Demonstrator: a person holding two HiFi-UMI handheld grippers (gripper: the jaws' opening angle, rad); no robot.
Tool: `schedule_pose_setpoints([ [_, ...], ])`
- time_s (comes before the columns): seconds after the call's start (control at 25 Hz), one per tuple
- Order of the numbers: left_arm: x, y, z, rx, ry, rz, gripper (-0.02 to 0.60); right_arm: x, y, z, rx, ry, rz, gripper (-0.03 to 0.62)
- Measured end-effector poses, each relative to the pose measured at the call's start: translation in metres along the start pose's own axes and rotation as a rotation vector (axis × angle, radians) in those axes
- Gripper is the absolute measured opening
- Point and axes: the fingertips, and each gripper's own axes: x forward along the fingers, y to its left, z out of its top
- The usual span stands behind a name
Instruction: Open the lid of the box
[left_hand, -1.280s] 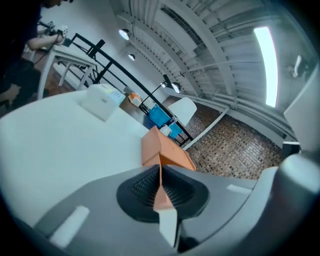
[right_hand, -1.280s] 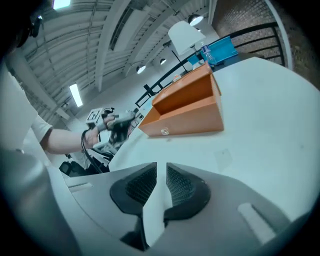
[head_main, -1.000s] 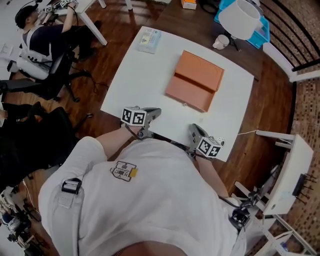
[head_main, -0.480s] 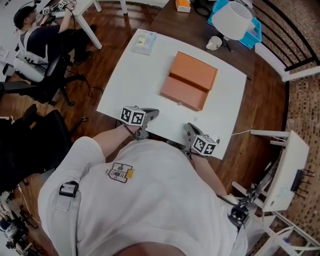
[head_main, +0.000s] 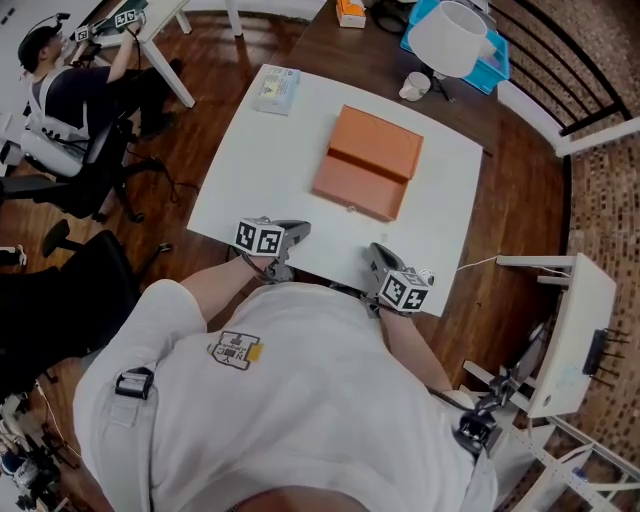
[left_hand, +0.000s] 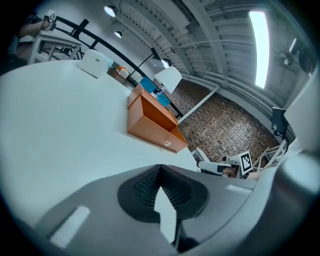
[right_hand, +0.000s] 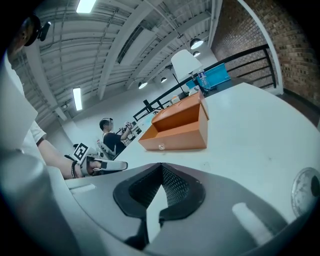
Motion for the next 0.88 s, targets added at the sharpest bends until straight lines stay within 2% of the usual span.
schedule_pose_setpoints([
  [0.88,-0.0011,0.0015,0.0042,-0.012,-0.048,0.029,0.0,-0.0025,-0.0096,0.001,-0.03,-0.009,-0.015,-0.002],
])
